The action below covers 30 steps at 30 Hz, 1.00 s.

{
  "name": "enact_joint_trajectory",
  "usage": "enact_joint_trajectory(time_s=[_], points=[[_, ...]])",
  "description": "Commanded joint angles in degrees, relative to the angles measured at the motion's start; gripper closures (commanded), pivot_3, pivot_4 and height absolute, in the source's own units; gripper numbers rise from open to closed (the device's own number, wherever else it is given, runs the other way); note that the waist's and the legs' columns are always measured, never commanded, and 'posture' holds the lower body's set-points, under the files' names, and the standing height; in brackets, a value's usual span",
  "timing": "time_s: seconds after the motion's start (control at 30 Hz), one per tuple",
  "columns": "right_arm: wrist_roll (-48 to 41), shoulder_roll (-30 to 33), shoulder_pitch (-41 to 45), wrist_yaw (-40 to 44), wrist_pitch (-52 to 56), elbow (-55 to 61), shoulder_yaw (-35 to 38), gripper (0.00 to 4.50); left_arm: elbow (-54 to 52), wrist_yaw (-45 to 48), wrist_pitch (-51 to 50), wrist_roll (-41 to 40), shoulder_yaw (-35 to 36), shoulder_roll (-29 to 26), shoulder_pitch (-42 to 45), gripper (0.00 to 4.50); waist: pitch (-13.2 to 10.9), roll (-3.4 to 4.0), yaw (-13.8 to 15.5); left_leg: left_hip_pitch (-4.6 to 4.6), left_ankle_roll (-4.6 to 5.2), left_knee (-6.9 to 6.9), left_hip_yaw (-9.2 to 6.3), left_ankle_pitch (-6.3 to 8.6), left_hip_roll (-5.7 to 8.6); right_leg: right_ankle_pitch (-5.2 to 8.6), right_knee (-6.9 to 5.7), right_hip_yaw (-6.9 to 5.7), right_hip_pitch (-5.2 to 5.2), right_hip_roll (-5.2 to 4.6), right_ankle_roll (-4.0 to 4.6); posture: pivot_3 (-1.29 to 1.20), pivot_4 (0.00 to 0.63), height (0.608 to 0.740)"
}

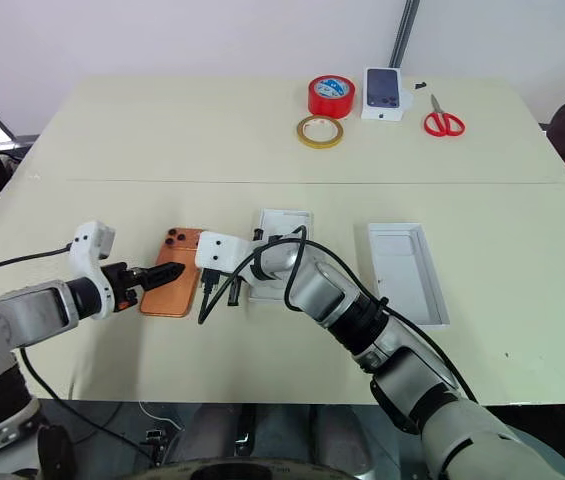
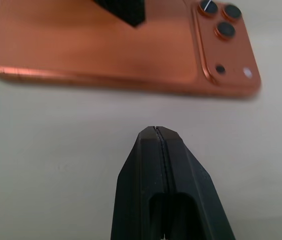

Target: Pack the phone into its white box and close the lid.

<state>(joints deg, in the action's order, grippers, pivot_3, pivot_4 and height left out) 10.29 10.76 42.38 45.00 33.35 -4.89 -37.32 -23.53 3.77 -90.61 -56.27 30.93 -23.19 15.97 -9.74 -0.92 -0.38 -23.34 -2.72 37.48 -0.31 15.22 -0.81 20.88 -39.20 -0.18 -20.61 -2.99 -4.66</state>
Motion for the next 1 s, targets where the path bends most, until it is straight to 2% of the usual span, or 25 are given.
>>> enact_joint_trajectory(time_s=[0.03, 0.2, 0.6, 1.0], points=[[0.10, -0.56, -0.24, 0.00, -0.32, 1.54, 0.59, 4.50, 1.10, -1.26, -1.89, -4.68, -4.67, 2.84, -0.25, 0.06, 0.00, 0.00, -0.02, 0.00, 0.00, 0.00, 0.00, 0.00, 0.00, 0.00, 0.00, 0.00, 0.00, 0.00, 0.00, 0.00, 0.150, 0.740], [0.33, -0.61, -0.50, -0.08, -0.08, 1.72, 0.74, 4.50, 1.63, -3.15, -1.89, -6.77, -4.50, 3.34, -0.02, 0.06, 0.02, 0.00, -0.16, 0.05, 0.00, -0.01, -0.01, 0.00, 0.00, 0.00, 0.00, 0.00, 0.05, 0.01, 0.00, 0.00, 0.150, 0.740], [0.79, -0.34, -1.71, 0.25, 0.18, 2.64, 0.42, 4.50, 7.61, -8.67, -1.89, -13.52, 4.61, 5.09, 3.55, 0.06, 0.04, -0.02, -0.17, 0.07, 0.00, 0.00, -0.03, 0.00, 0.00, 0.00, 0.00, -0.02, 0.07, 0.01, 0.00, 0.00, 0.150, 0.740], [0.91, -0.30, -2.28, 0.49, 0.82, 3.38, 0.32, 4.50, 6.94, -11.44, -1.89, -19.07, 1.21, 3.39, 1.90, 0.06, 0.04, -0.02, -0.27, 0.06, -0.01, 0.00, -0.03, 0.00, 0.00, 0.00, 0.02, -0.02, 0.06, 0.01, 0.00, 0.00, 0.150, 0.740]])
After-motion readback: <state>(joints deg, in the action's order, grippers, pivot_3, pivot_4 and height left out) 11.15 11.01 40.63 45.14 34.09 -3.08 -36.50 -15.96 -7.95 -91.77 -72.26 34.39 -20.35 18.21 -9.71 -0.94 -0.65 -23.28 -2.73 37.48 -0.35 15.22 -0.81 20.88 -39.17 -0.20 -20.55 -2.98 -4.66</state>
